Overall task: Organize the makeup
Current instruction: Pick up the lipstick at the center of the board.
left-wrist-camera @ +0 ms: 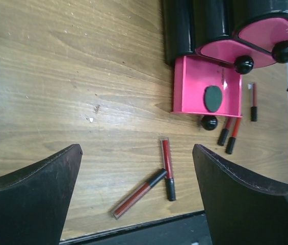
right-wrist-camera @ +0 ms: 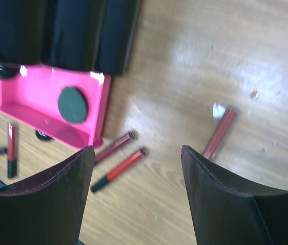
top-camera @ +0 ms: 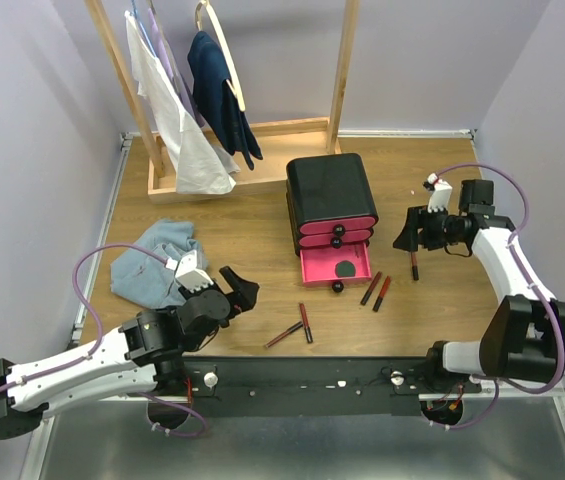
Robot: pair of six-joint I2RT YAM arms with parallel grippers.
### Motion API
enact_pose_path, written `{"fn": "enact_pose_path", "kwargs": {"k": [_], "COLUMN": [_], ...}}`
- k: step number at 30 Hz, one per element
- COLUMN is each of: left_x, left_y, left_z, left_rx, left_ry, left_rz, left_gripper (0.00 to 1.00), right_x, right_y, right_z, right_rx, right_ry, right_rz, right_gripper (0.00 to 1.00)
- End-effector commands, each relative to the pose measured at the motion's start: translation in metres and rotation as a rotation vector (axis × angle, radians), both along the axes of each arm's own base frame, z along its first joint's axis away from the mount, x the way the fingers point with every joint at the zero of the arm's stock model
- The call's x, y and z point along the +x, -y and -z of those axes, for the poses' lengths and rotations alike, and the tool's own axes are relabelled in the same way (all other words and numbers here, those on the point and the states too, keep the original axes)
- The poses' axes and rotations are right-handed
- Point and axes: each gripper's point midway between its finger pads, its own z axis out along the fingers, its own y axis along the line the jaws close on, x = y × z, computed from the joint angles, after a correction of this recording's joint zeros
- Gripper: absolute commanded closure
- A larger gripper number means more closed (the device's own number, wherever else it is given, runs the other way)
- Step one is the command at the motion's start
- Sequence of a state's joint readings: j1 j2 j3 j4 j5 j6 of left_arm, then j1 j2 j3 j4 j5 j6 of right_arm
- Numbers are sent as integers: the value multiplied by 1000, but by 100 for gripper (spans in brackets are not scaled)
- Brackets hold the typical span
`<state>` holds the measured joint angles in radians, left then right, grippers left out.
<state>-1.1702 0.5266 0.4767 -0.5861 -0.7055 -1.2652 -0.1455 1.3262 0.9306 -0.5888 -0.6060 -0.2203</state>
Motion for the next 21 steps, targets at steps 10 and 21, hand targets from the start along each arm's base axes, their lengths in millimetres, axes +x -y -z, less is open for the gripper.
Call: {"fn": "enact_pose_path", "kwargs": {"k": [10,21], "left_x": [36,34], "left_y": [7,17], "left_z": [-12,16], "left_rx": [369,394], "left_ry": [76,17], "left_rz": [90,146], "left_gripper": [1,1], "right_x": [-17,-9], "right_y": [47,69], "right_z": [53,100], "right_rx": [-259,-358], "right_ry": [-254,-330], "right_rz": [-6,61], "right_gripper": [39,54]}}
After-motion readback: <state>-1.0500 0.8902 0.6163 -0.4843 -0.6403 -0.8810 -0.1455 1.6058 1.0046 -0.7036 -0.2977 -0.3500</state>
